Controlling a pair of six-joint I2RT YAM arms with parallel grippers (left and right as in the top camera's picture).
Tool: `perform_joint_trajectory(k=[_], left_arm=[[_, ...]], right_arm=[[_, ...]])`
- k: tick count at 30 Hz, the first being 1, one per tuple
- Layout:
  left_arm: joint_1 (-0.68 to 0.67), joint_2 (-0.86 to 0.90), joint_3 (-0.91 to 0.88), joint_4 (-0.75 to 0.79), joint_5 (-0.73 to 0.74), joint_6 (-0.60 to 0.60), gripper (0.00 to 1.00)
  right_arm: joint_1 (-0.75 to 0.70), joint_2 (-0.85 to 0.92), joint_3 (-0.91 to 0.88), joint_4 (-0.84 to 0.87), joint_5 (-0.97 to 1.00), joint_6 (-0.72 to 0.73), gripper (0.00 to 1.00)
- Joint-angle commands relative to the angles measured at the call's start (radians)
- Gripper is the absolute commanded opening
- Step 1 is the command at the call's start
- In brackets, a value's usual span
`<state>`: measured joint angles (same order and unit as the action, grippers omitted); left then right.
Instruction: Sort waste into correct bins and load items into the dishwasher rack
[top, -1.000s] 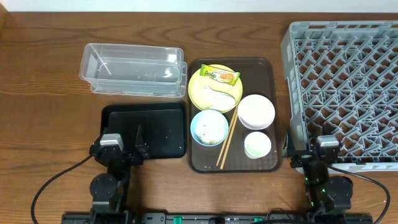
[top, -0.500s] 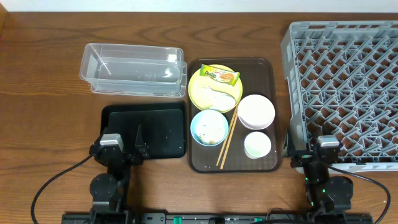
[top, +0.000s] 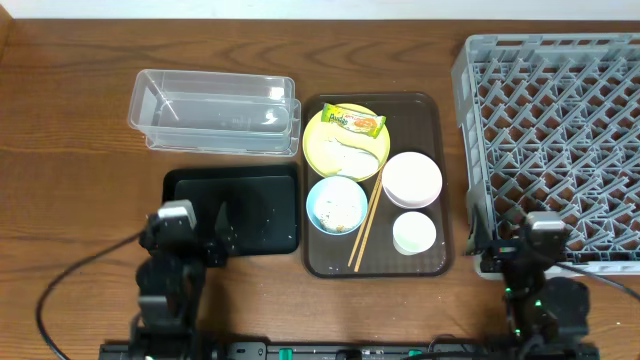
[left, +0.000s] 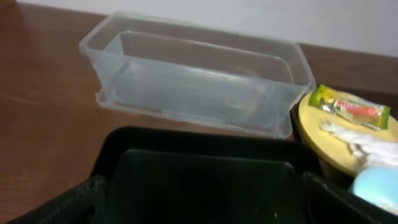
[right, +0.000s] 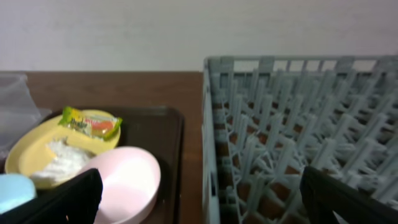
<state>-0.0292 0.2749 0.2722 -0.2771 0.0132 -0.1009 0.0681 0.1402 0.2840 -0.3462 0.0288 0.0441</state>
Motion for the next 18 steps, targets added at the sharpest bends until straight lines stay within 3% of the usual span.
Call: perform_joint_trajectory(k=[1,11,18], left_arm=[[-0.003,0.182,0.199,-0.084,-0.013,-0.041,0.98],[-0.003,0.634,0.714,-0.559,0.029,-0.058,0.97],[-0.003,0.713,0.758,-0.580,0.140,-0.057,0.97]], right_arm=[[0.008,0.126,0.155,-0.084,0.023,0.008,0.99],[0.008,0.566,0.590,-0.474,0.023,0.007,0.99],[0.008,0.720,0.713,-0.565,0.008,0.007,0.99]])
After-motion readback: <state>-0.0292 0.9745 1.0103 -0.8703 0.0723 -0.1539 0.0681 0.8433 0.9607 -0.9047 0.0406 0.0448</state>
